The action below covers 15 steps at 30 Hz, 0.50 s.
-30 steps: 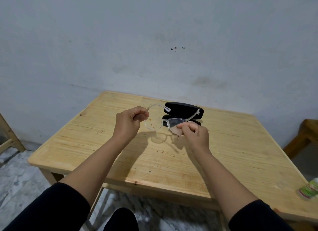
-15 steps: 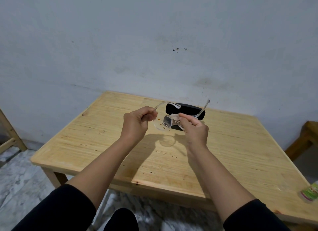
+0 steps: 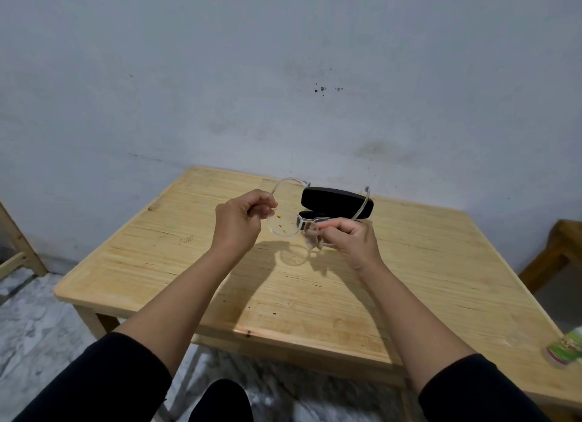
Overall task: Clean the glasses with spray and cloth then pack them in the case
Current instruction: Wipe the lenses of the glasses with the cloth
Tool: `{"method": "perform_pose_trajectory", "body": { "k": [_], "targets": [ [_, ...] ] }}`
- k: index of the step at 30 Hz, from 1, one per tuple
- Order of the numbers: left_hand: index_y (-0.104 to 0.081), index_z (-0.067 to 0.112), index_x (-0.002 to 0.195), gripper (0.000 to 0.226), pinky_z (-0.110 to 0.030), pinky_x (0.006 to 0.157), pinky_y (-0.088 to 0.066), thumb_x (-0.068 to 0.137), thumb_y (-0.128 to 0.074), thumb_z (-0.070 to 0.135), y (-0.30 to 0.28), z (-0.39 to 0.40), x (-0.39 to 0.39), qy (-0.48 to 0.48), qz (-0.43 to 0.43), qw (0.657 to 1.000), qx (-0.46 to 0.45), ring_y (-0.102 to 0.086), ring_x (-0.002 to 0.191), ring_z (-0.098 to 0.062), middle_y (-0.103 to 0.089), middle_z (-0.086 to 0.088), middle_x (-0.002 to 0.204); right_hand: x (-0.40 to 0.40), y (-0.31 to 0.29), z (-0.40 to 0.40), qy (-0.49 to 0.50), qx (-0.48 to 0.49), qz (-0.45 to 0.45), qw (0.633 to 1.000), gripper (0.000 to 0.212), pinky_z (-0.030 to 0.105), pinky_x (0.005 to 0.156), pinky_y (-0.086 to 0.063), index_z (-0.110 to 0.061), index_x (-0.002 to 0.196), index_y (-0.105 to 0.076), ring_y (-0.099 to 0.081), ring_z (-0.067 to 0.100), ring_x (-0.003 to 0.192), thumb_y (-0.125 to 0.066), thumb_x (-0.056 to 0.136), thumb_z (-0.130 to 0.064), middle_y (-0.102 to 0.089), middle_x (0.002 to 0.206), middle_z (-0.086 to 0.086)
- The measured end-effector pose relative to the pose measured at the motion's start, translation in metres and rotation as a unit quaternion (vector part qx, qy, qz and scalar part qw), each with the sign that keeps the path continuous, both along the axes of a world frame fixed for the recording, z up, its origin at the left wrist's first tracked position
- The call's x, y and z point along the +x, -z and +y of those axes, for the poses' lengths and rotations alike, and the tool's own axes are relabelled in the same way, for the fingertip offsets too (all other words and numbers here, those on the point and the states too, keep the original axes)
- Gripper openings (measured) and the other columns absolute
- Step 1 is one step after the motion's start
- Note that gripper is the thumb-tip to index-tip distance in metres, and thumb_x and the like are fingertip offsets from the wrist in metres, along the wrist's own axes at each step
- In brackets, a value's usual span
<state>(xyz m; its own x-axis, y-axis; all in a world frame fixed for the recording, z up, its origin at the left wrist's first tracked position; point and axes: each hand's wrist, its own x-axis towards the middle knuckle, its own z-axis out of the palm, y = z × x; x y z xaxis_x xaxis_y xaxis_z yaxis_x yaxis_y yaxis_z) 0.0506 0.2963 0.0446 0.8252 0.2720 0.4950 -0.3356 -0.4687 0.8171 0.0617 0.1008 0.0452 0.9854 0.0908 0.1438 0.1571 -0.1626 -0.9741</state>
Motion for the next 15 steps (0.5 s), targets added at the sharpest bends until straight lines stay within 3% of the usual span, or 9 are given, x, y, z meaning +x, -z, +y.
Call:
{"method": "perform_pose_trajectory", "body": {
  "k": [4,7,11,15],
  "targets": [
    [-0.066,0.019,0.076,0.044,-0.006,0.071,-0.048,0.076,-0.043,-0.019,-0.002,0.003,-0.001,-0.007,0.001,1.000,0.002,-0.065,0.068,0.004,-0.070,-0.005,0.075,-0.005,0.002,-0.002,-0.034,-0.001,-0.019,0.999,0.022,0.030,0.065,-0.056,-0.014,0.067,-0.074,-0.067,0.018,0.066,-0.058,0.072,0.000,-0.073,0.069,0.010],
    [-0.066,0.021,0.076,0.044,-0.006,0.071,-0.048,0.077,-0.044,-0.017,-0.002,0.007,-0.002,-0.016,0.001,1.000,0.003,-0.066,0.069,0.002,-0.071,-0.004,0.075,-0.008,0.002,-0.005,-0.019,0.019,-0.031,0.999,0.024,0.026,0.059,-0.052,-0.008,0.068,-0.073,-0.064,0.017,0.058,-0.056,0.076,0.006,-0.071,0.063,0.008],
    [-0.065,0.020,0.076,0.043,-0.009,0.073,-0.050,0.078,-0.044,-0.017,-0.001,0.009,-0.005,-0.010,-0.005,1.000,0.017,-0.066,0.072,-0.003,-0.071,-0.005,0.075,-0.011,0.006,0.002,0.123,0.032,-0.028,0.991,0.022,0.017,0.059,-0.045,-0.022,0.070,-0.073,-0.057,0.005,0.060,-0.063,0.077,-0.004,-0.067,0.064,-0.006],
    [-0.064,0.021,0.075,0.046,-0.004,0.073,-0.046,0.077,-0.043,-0.020,0.001,0.002,-0.009,0.010,-0.031,0.999,0.026,-0.066,0.076,0.004,-0.072,-0.004,0.080,-0.011,0.010,0.020,0.255,0.127,-0.013,0.958,0.021,0.022,0.064,-0.043,-0.036,0.075,-0.069,-0.048,0.004,0.063,-0.065,0.082,-0.016,-0.061,0.073,-0.010]
  ]
}}
